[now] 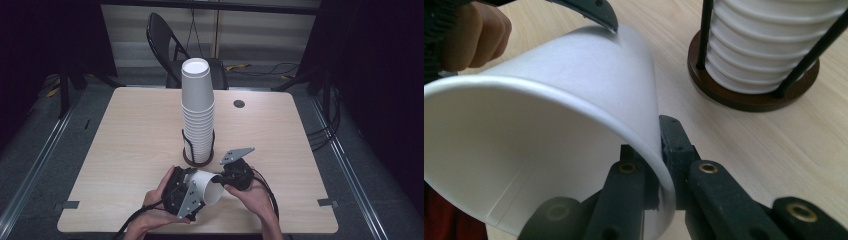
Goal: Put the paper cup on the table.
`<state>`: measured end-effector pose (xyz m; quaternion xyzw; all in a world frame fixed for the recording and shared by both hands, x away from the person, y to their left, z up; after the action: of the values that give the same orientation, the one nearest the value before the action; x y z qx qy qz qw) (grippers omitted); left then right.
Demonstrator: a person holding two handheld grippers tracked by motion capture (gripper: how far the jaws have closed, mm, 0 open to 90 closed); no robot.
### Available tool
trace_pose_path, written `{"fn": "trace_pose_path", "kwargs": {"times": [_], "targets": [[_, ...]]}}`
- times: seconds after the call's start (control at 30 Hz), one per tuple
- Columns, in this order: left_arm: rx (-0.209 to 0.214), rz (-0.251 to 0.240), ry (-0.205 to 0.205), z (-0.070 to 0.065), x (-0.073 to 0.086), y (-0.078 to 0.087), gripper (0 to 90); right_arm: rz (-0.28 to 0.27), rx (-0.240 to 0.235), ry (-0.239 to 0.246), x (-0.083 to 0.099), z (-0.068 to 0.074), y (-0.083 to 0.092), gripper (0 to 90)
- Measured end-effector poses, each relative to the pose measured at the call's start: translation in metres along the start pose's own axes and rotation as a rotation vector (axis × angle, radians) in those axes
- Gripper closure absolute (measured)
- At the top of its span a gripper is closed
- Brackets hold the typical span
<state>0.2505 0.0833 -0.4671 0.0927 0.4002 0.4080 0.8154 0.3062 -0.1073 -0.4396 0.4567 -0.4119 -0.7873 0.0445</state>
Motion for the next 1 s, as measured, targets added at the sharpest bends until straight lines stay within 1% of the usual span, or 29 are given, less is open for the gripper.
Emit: {"fn": "trace_pose_path", "kwargs": {"times": [0.07, 0.23, 0.27, 0.33, 0.37, 0.4, 0.43, 0.47, 0.53, 0.57, 0.63, 0.67, 0.73, 0.8, 0.9, 1.0], "targets": [[0.002, -0.005, 0.002, 0.001, -0.002, -0.001, 0.1, -0.004, -0.007, -0.003, -0.002, 0.001, -0.001, 88.0], [-0.011, -0.01, -0.002, 0.0, -0.008, -0.004, 0.0, -0.012, -0.027, -0.004, -0.006, 0.004, -0.003, 88.0], [-0.011, -0.008, -0.009, 0.0, -0.009, -0.004, 0.0, -0.01, -0.028, -0.004, -0.006, 0.004, -0.003, 88.0], [-0.005, -0.008, -0.008, -0.001, -0.009, -0.005, 0.0, -0.007, -0.029, -0.008, -0.006, 0.003, -0.004, 87.9], [-0.01, -0.001, -0.014, -0.001, -0.009, -0.005, 0.0, -0.006, -0.034, -0.016, -0.005, 0.003, -0.005, 88.0], [-0.027, 0.015, -0.028, -0.002, -0.011, -0.005, 0.3, -0.008, -0.036, -0.018, -0.005, 0.002, -0.005, 88.0], [-0.031, 0.012, -0.031, -0.003, -0.012, -0.006, 0.8, -0.01, -0.031, -0.022, -0.005, 0.002, -0.006, 88.0], [-0.024, 0.006, -0.029, -0.003, -0.013, -0.007, 1.0, -0.009, -0.035, -0.025, -0.006, 0.001, -0.007, 88.0], [-0.011, -0.031, -0.017, -0.003, -0.015, -0.006, 4.9, -0.006, -0.036, -0.025, -0.006, 0.002, -0.008, 88.8], [-0.014, -0.042, -0.008, -0.004, -0.016, -0.006, 6.0, -0.002, -0.035, -0.029, -0.006, 0.002, -0.009, 89.1], [-0.021, -0.041, -0.019, -0.004, -0.017, -0.007, 6.4, -0.002, -0.041, -0.031, -0.005, 0.001, -0.009, 89.4], [-0.017, -0.045, -0.015, -0.004, -0.017, -0.007, 7.9, -0.008, -0.046, -0.033, -0.005, 0.001, -0.009, 89.4], [-0.01, -0.047, -0.008, -0.004, -0.017, -0.009, 7.6, -0.01, -0.051, -0.038, -0.005, 0.002, -0.008, 89.5], [-0.018, -0.044, -0.015, -0.005, -0.019, -0.01, 8.0, -0.009, -0.054, -0.038, -0.005, 0.003, -0.008, 89.4], [-0.012, -0.047, -0.009, -0.005, -0.02, -0.01, 8.3, -0.007, -0.061, -0.04, -0.005, 0.004, -0.007, 89.4], [-0.007, -0.05, 0.009, -0.004, -0.02, -0.01, 9.3, -0.008, -0.061, -0.045, -0.004, 0.004, -0.007, 89.3]]}}
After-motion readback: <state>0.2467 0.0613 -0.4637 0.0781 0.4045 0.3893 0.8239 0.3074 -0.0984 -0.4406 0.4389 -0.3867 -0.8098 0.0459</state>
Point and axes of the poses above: each handheld gripper's, and its own axes: y roughly backward along the jaws, x roughly out of its underside, z roughly to its left, the point moved 1 cm from there along -y, roughly forward along the jaws, and after that the axes turned 10 degrees about -y, right-handed, at the moved point
